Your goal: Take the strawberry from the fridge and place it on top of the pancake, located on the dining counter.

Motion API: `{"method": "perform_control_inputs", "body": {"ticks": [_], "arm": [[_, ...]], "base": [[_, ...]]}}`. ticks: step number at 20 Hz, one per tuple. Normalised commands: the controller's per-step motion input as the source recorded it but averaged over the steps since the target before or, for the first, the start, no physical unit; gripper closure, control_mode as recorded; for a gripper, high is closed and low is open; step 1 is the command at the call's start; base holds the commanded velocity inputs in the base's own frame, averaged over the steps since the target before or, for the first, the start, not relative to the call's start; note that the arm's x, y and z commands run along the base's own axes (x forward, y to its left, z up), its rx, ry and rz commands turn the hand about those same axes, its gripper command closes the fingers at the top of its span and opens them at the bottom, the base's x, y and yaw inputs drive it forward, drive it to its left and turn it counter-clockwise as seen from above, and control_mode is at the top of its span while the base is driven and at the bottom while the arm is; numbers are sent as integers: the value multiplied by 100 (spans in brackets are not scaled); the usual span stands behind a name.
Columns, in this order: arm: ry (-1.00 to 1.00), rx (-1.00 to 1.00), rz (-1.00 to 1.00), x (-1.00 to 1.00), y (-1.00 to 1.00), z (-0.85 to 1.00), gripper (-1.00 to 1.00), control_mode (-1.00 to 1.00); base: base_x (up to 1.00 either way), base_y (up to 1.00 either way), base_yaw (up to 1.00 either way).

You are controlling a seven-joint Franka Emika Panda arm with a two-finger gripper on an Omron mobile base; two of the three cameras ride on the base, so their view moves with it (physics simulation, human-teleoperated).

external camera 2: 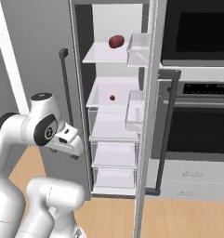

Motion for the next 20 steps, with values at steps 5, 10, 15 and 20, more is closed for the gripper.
{"method": "perform_control_inputs", "body": {"ticks": [5, 10, 15, 20], "arm": [[0, 0, 0, 0, 0, 0, -100, 100], [0, 0, 0, 0, 0, 0, -100, 100], [0, 0, 0, 0, 0, 0, -100, 100], [0, 0, 0, 0, 0, 0, -100, 100]], "base": [[16, 29, -21], [68, 10, 0], [60, 0, 0], [61, 0, 0]]}}
